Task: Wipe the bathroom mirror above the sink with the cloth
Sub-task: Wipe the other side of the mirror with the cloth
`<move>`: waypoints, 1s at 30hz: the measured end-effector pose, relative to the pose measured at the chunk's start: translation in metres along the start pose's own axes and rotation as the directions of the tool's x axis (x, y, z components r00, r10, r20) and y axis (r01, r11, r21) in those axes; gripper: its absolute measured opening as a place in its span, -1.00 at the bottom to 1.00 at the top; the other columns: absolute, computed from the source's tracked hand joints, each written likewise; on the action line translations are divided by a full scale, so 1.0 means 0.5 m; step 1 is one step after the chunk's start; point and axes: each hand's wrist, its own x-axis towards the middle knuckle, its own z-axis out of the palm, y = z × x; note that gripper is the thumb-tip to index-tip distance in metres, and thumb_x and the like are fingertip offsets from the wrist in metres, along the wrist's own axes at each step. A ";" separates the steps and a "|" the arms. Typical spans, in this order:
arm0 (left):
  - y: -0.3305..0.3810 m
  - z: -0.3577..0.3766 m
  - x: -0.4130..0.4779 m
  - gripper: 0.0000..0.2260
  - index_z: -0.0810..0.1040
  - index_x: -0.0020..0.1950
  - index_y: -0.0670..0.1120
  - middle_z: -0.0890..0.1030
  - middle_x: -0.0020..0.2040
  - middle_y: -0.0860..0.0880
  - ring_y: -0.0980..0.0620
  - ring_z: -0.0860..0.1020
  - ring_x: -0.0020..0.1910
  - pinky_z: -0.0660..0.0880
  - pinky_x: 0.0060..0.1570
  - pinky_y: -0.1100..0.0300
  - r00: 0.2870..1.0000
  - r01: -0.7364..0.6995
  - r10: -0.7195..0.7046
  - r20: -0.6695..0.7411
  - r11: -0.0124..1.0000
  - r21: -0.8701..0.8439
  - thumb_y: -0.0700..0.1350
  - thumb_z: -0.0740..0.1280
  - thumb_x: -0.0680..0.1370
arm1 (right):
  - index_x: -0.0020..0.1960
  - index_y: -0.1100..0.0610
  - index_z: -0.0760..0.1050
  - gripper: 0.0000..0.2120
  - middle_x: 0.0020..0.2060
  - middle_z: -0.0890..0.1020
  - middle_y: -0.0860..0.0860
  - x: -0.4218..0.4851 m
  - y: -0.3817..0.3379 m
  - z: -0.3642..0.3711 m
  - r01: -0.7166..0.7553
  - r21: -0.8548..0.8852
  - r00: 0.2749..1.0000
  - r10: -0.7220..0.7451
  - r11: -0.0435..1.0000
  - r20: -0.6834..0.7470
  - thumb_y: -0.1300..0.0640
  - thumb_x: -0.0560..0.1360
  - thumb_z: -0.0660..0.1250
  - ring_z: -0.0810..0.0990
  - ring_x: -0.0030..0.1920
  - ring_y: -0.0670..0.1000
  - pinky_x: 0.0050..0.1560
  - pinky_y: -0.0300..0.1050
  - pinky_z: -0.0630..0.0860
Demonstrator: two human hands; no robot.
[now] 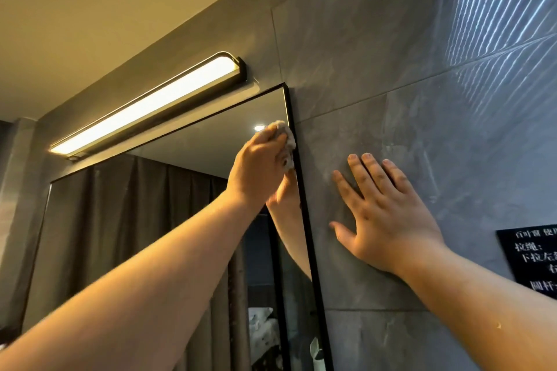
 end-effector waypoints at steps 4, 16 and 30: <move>-0.033 0.013 0.120 -0.71 0.54 0.29 -0.21 0.54 0.30 -0.12 -0.09 0.48 0.32 0.39 0.35 0.13 0.996 -0.090 0.090 0.003 0.987 0.136 -0.23 0.29 0.57 | 0.53 0.16 0.28 -0.23 0.51 0.27 0.25 -0.001 0.001 0.003 -0.002 0.008 1.000 0.002 1.000 -0.008 -0.32 0.49 0.08 0.22 0.53 0.24 0.49 0.24 0.16; -0.024 -0.007 0.180 -0.65 0.45 0.39 -0.11 0.46 0.38 -0.09 -0.09 0.42 0.37 0.32 0.40 0.13 0.999 0.017 -0.021 0.043 0.995 0.096 -0.23 0.23 0.60 | 0.54 0.15 0.26 -0.24 0.53 0.25 0.25 -0.002 0.003 0.002 -0.001 0.001 1.000 0.001 1.000 -0.001 -0.31 0.51 0.05 0.20 0.54 0.24 0.50 0.24 0.14; -0.021 0.036 -0.099 -0.66 0.58 0.20 -0.28 0.58 0.23 -0.17 0.02 0.43 0.34 0.21 0.42 0.16 0.991 -0.135 0.135 -0.002 0.990 -0.030 -0.13 0.20 0.54 | 0.51 0.18 0.32 -0.24 0.49 0.31 0.27 0.000 0.000 0.000 0.009 0.019 1.000 -0.009 1.000 -0.010 -0.30 0.48 0.08 0.26 0.51 0.28 0.48 0.27 0.15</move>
